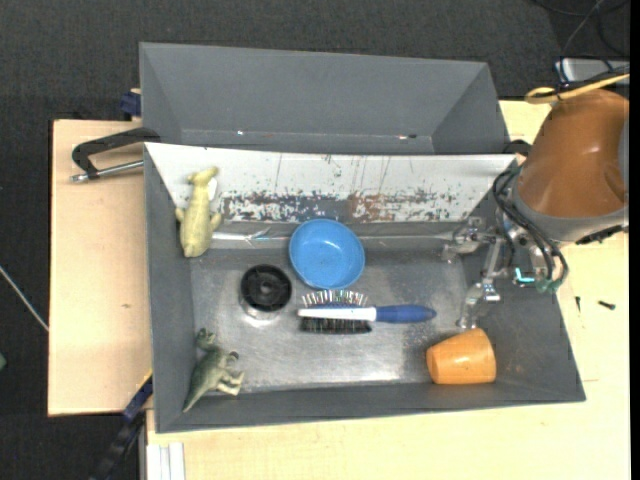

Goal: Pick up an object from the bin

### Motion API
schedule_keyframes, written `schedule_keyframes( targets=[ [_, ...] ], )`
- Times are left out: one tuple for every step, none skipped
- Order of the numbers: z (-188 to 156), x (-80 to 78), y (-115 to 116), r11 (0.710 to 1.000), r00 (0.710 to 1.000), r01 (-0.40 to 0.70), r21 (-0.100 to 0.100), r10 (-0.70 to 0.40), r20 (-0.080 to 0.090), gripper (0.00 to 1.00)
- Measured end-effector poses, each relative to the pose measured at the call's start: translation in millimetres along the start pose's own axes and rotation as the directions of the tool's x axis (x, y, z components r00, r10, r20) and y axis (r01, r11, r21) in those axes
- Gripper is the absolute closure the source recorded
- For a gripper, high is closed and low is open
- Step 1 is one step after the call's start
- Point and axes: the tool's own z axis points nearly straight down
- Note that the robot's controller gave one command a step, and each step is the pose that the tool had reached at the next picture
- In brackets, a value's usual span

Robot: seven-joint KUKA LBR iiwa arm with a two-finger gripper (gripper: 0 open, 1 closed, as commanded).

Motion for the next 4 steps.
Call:
schedule_keyframes(
  targets=[
    [75.7, 14.1, 55.3, 0.960, 0.960, 0.279, -0.001, -0.279, 0.004, 0.00],
    [74.2, 13.0, 53.8, 0.961, 0.961, 0.278, 0.002, -0.278, 0.007, 1.00],
    [-94.6, 33.0, 55.0, 0.963, 0.963, 0.268, 0.007, -0.268, 0.017, 1.00],
    [0.7, 11.2, 46.5, 0.832, 0.832, 0.555, 0.003, -0.555, 0.004, 1.00]
  ],
)
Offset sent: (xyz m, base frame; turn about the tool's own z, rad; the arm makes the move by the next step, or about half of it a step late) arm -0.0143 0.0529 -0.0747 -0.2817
